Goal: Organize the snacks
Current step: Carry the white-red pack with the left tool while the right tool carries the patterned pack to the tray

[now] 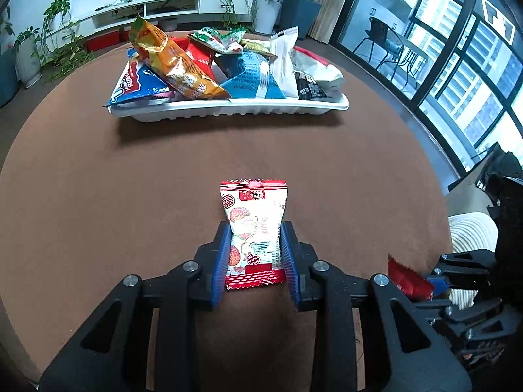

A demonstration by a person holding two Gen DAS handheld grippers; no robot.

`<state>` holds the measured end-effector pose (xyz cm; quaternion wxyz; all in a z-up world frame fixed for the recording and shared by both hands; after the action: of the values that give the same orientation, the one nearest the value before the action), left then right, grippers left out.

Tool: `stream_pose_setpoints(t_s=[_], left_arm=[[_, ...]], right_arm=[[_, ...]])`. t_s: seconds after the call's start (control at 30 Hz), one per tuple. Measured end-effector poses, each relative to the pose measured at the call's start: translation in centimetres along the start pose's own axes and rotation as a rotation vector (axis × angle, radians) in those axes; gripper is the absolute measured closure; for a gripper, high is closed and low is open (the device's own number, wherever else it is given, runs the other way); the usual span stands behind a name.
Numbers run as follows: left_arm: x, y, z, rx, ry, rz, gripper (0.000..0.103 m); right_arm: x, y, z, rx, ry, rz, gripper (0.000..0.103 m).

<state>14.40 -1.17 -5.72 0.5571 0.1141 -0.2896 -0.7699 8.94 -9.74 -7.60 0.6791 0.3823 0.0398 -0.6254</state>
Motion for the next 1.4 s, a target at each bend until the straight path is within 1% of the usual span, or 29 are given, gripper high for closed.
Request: stream_pose_setpoints(t_s=[0.2,0.47,0.8,1.0,1.4], left_arm=[[0.0,0.5,0.7,0.014,-0.011,0.006,0.075],[-0.3,1.5,1.6,0.034,-0.027,0.024,0.075],[-0.5,4.5,2.9,0.069,-0.040,0.029,0.075],[-0.8,6.4,3.5,0.086,-0.043,0.027,0.075],[-2.1,9.5,3.5,0.101,-0.024,0.034,0.075]], right_arm=[[0.6,1.3,0.5,0.019,0.026,-0.040,0.080],[0.8,3.8,1.2,0.049,0.035,-0.050,0.080],[0.5,8.6,1.7,0.108,0.048,-0.042,0.080],[0.7,10.8,1.8,0.135,0.055,-0.049,0.080],[1.9,15.2,1.4,0.168,0.062,-0.077,0.080]])
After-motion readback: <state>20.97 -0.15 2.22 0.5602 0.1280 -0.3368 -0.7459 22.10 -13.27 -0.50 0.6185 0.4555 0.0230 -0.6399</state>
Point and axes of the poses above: each gripper's, at about its wrist camera, not at the fingertips, and z roughly against the way its jaws point, x to its right, y to its top, the point moved 9 cm from there along -z, roughly the way its jaws point, and after that the axes turned 5 degrees about -z, right-handed, at the moved point
